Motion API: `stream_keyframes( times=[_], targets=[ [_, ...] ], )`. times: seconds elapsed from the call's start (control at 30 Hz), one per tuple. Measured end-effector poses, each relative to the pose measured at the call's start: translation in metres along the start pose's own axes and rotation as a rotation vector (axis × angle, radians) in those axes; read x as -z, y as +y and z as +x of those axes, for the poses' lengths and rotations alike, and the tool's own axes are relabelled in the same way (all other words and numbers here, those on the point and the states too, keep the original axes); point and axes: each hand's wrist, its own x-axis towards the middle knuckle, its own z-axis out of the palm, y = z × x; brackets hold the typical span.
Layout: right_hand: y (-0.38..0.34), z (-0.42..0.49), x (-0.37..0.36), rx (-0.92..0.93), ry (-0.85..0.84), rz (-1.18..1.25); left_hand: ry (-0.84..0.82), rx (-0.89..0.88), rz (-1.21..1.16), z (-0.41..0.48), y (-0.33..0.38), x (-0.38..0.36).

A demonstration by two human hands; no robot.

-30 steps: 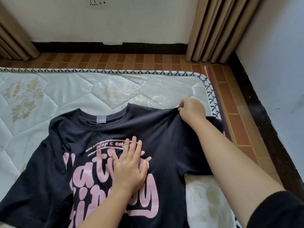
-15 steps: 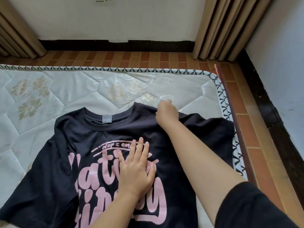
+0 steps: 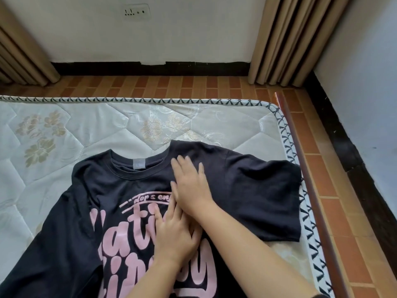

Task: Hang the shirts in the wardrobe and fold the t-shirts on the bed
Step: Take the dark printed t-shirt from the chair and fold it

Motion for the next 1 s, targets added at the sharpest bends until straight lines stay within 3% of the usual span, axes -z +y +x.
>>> stream_keyframes(
  times=[0.07, 0.2, 0.37, 0.5, 0.57, 0.67, 0.83, 0.9, 1.0],
  targets=[
    [0.018, -0.014, -0.007, -0.004, -0.160, 0.046, -0.012, -0.001, 0.032, 0.000, 0.000, -0.001],
    [0.084, -0.024, 0.005, -0.195, -0.032, -0.025, 0.004, 0.022, 0.026, 0.000, 0.000, -0.002],
    [0.166, -0.054, 0.034, -0.463, -0.022, -0.153, 0.010, 0.031, 0.042, -0.001, 0.001, -0.003],
    [0.179, -0.063, 0.044, -0.540, -0.087, -0.267, -0.002, 0.037, 0.052, 0.000, 0.002, -0.001],
    [0.162, -0.056, 0.046, -0.582, 0.003, -0.239, -0.011, 0.038, 0.057, 0.000, 0.003, 0.000],
    [0.109, -0.046, 0.034, -0.458, 0.128, -0.222, -0.009, 0.040, 0.058, 0.001, 0.004, 0.001],
    [0.024, -0.057, -0.004, -0.156, -0.121, -0.052, -0.030, 0.020, 0.045, 0.002, 0.002, 0.003],
    [0.033, -0.065, -0.008, -0.147, -0.118, -0.041, -0.042, 0.032, 0.043, 0.002, 0.002, 0.003],
    [0.068, -0.074, 0.003, -0.271, -0.065, -0.038, -0.051, 0.039, 0.043, 0.001, 0.003, 0.003]
  ],
)
